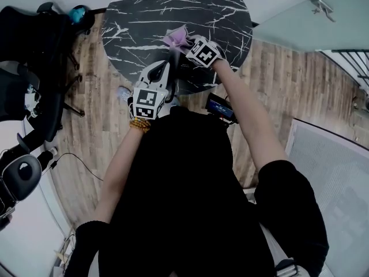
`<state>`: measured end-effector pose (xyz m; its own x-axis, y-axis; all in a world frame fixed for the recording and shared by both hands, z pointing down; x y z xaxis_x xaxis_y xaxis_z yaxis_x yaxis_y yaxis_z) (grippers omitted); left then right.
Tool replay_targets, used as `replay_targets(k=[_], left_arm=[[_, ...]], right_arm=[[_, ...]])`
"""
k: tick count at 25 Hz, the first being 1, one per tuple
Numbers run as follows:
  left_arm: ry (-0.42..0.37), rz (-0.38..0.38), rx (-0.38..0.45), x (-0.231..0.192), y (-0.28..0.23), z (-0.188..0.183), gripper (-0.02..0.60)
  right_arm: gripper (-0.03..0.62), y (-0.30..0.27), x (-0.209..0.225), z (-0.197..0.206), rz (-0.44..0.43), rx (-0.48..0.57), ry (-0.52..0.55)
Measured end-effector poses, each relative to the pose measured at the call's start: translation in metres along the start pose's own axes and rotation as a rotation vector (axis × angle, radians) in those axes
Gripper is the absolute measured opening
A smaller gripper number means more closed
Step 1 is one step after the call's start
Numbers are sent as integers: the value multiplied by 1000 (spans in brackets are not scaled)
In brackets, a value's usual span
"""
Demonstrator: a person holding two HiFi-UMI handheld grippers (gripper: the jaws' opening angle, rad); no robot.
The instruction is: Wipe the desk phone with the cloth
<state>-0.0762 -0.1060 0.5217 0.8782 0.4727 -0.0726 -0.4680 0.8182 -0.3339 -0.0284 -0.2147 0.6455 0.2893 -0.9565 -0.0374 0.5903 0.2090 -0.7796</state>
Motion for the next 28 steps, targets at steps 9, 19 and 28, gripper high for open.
replay_targets(k=[9, 19, 28], left_arm=[[-3, 8, -5, 3, -1, 2, 14], [-1, 8, -4, 3, -3, 3, 14], [1, 12, -6, 5, -5, 4, 14]], right_arm=[[55, 0, -10, 4, -16, 3, -14], [55, -6, -27, 12, -26, -6, 4], [55, -5, -40, 16, -62, -22, -12]])
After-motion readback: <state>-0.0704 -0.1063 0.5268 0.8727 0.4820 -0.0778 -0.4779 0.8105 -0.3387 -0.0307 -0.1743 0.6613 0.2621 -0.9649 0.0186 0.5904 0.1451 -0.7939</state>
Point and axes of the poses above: the fingertips, and each gripper's own axes: y backward along the fingers, x to its right, z out of its underside, the point moved 1 cm from there along y, backward along the fingers
